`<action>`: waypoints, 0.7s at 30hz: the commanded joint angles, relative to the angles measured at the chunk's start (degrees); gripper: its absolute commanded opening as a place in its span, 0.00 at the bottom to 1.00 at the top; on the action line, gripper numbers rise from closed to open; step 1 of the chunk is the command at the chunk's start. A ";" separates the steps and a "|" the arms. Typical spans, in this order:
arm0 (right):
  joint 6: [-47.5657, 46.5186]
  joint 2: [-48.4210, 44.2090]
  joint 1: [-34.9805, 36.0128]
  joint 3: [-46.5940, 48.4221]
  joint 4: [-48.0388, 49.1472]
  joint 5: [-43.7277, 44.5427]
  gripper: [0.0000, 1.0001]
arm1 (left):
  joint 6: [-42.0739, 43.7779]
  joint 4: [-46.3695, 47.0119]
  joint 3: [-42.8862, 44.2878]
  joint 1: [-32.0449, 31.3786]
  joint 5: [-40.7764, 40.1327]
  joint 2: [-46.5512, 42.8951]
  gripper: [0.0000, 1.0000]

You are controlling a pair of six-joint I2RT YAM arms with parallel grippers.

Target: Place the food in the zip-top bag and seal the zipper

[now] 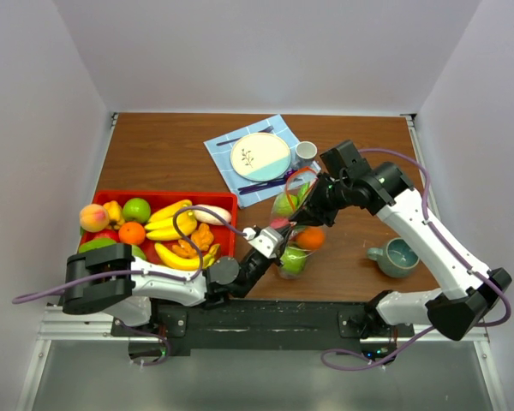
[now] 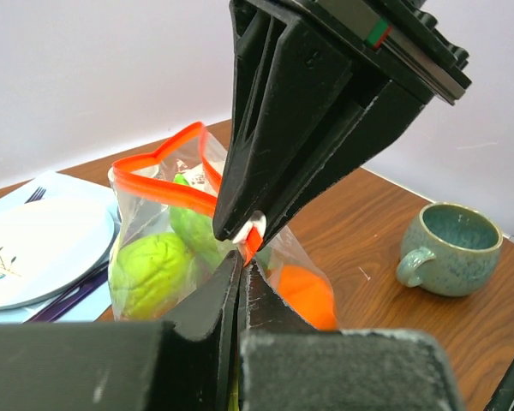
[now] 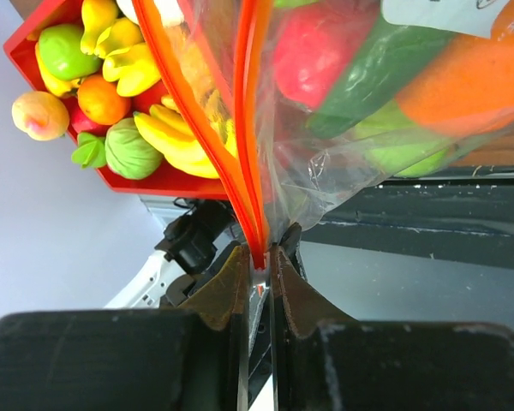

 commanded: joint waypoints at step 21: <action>-5.36 2.77 -5.07 4.71 -3.11 6.82 0.00 | 3.67 9.32 -6.56 -5.24 0.51 -6.73 0.00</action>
